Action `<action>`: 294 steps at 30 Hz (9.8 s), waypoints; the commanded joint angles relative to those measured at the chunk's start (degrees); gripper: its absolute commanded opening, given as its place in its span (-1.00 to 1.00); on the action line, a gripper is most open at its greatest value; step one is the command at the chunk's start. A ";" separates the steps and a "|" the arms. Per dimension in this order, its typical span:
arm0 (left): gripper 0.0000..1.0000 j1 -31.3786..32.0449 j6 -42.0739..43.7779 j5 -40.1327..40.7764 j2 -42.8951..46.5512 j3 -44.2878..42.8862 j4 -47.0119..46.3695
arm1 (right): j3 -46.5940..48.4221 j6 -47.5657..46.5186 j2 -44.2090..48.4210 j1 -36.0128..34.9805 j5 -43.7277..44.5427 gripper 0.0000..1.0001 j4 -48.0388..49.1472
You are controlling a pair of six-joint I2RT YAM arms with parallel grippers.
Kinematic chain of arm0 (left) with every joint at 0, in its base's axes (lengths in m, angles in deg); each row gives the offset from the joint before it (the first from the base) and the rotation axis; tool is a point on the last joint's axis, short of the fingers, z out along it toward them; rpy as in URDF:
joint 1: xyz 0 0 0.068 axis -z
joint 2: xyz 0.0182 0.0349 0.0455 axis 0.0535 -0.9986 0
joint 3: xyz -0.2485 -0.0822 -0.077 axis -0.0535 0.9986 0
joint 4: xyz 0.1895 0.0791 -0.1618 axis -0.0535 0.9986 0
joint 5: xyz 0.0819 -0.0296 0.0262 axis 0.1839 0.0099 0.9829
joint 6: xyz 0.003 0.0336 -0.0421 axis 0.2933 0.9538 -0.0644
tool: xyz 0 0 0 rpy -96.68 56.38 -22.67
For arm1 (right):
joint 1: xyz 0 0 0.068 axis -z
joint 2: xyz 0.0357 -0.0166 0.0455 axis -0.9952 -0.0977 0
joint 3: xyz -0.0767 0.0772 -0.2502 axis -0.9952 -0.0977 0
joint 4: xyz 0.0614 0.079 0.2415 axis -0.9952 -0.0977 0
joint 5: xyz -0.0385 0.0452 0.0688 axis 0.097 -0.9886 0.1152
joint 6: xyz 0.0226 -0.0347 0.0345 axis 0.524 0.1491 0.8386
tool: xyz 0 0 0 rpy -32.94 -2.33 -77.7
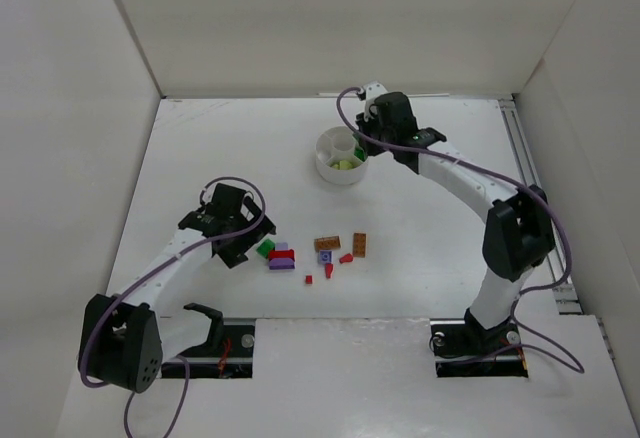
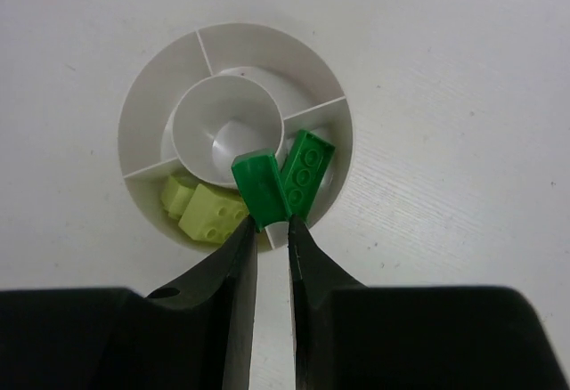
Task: Sort the legos into containers by color
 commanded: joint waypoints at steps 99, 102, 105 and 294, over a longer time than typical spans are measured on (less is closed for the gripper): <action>-0.32 15.71 -10.00 7.03 10.33 -17.26 -21.70 | -21.67 14.23 20.36 -10.89 -40.39 0.57 34.20; -0.32 16.23 -9.48 7.03 10.33 -17.26 -22.31 | -20.10 14.84 19.65 -11.41 -39.77 0.59 34.73; -0.32 16.76 -9.48 6.50 10.33 -17.26 -22.93 | -18.25 15.36 18.16 -11.41 -38.37 0.59 34.73; -0.36 42.25 10.03 26.89 -23.17 -23.40 -5.53 | -36.52 2.71 35.64 6.87 -8.84 0.08 -0.60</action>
